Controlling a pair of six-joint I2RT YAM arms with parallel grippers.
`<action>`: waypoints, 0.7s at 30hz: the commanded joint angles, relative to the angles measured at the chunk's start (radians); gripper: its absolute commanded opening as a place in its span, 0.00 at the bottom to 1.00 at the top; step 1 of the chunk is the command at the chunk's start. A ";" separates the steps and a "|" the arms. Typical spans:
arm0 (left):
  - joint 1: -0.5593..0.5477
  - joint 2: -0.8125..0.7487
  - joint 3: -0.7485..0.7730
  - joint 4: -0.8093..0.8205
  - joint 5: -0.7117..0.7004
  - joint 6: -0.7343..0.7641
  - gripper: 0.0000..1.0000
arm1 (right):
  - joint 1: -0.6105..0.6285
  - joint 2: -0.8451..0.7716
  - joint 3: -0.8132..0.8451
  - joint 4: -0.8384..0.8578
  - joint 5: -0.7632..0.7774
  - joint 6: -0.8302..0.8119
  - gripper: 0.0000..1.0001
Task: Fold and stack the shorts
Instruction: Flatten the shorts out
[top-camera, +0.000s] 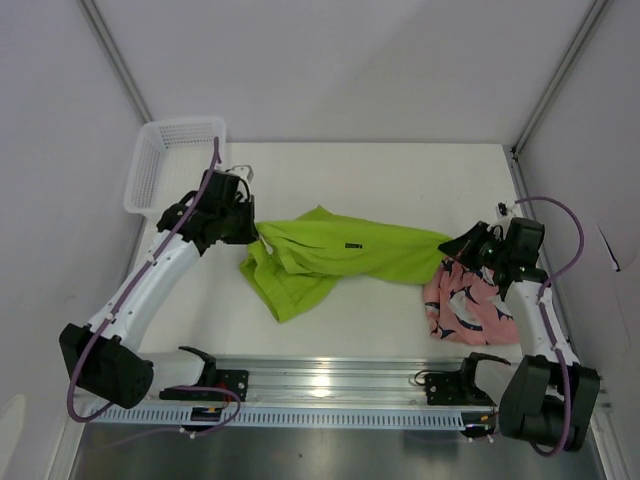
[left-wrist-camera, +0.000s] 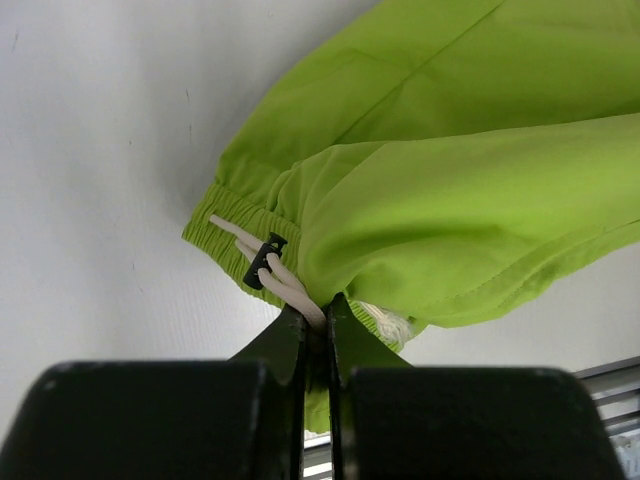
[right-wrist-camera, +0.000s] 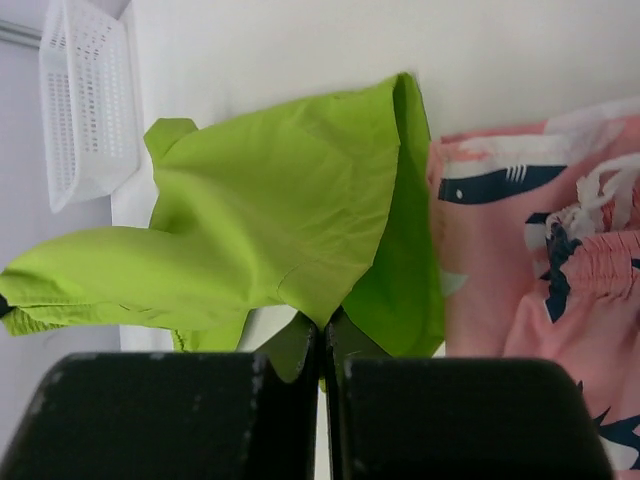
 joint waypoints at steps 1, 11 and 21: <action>0.008 0.032 -0.024 0.012 -0.001 0.062 0.00 | -0.044 0.055 0.055 0.004 -0.126 -0.031 0.00; 0.008 0.182 -0.023 -0.003 -0.047 0.096 0.11 | -0.059 0.167 0.090 0.087 -0.055 0.021 0.00; 0.063 -0.010 -0.015 0.066 0.058 -0.004 0.69 | -0.059 0.230 0.113 0.130 -0.049 0.043 0.00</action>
